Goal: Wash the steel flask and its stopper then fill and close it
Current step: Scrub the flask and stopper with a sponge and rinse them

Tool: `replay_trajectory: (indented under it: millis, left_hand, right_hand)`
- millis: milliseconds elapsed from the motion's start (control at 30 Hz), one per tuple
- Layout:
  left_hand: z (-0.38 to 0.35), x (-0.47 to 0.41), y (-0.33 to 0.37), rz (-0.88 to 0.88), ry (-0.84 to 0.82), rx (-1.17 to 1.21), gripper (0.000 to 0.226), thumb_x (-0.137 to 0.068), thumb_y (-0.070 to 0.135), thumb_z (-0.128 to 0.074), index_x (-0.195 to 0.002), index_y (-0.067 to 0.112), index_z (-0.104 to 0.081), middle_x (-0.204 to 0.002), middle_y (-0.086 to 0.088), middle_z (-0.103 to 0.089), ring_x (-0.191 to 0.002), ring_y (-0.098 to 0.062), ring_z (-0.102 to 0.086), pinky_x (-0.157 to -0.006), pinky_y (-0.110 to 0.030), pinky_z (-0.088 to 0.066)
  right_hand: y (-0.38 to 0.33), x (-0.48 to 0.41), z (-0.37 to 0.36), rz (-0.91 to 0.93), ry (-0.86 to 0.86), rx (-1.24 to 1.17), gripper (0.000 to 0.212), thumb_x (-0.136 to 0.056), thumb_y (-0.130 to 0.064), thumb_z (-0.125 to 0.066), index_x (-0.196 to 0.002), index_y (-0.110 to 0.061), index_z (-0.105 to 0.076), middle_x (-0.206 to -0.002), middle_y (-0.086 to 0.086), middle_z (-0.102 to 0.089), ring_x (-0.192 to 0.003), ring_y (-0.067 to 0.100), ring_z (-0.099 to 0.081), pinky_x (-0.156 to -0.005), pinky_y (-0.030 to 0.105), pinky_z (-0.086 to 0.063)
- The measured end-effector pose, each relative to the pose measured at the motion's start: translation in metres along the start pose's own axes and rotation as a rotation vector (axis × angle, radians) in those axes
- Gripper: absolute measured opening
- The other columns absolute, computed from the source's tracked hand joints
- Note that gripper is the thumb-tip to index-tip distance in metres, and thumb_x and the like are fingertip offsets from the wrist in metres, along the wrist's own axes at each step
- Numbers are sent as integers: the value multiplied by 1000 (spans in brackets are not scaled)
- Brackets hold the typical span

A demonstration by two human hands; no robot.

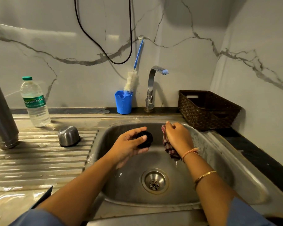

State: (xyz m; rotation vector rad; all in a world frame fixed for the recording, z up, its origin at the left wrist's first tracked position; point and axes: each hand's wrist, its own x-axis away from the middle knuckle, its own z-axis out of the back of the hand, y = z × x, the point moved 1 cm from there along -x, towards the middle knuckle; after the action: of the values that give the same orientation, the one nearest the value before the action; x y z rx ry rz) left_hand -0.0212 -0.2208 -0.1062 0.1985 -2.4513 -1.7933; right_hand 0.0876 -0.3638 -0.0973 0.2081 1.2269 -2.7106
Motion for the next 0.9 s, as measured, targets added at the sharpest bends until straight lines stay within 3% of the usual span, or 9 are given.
replay_trajectory:
  millis: [200,300,467,600,667,733,800,900]
  left_hand:
    - [7,-7,0,-29,232,-84,8,-87,17,-63,-93,19,-68,-109,-12,-66,-99,-30,-66,-63,-33,-57]
    - [12,-8,-2,-31,286,-153,7,-90,21,-61,-94,20,-66,-110,-11,-64,-100,-28,-64,-62,-32,-57]
    - [4,-6,-5,77,216,0,26,-98,29,-46,-114,12,-58,-113,-14,-61,-103,-26,-62,-77,-37,-57]
    - [2,-4,-1,-24,249,-46,27,-100,24,-40,-106,13,-64,-100,-10,-67,-87,-19,-63,-72,-33,-56]
    - [3,-4,0,-43,264,-15,25,-100,21,-41,-109,13,-63,-105,-10,-67,-95,-22,-65,-73,-34,-57]
    - [2,-2,2,-43,248,20,24,-98,19,-45,-112,8,-61,-110,-15,-66,-97,-26,-66,-69,-33,-59]
    - [-4,1,1,-53,176,15,22,-90,22,-57,-107,10,-62,-109,-16,-66,-93,-24,-68,-64,-28,-57]
    - [-15,2,-2,-82,90,-91,41,-73,22,-73,-111,18,-58,-109,-8,-65,-97,-19,-66,-66,-24,-54]
  right_hand:
    - [0,2,-12,58,20,44,38,-94,-47,-37,-75,-17,-51,-86,9,-62,-81,26,-58,-68,34,-46]
    - [-5,6,-17,98,12,33,38,-93,-49,-37,-75,-19,-52,-91,9,-63,-81,25,-59,-70,36,-48]
    - [-29,33,-19,323,17,124,37,-98,-47,-32,-98,-18,-55,-108,4,-55,-84,20,-56,-66,27,-36]
    - [-45,59,-36,576,64,406,41,-100,-44,-23,-122,-20,-47,-119,8,-47,-89,25,-61,-62,28,-37]
    - [-46,52,-34,459,54,322,41,-100,-42,-22,-123,-20,-48,-118,10,-50,-94,28,-60,-66,29,-37]
    - [-40,34,-33,209,-37,96,42,-101,-38,-22,-119,-16,-53,-117,12,-56,-102,30,-58,-74,32,-38]
    - [-30,20,-32,-45,-222,-205,42,-101,-35,-27,-113,-11,-60,-115,16,-61,-102,29,-57,-82,35,-40]
    - [-20,24,-32,-283,-554,-788,33,-97,-28,-38,-100,-7,-64,-96,17,-66,-85,24,-60,-76,35,-47]
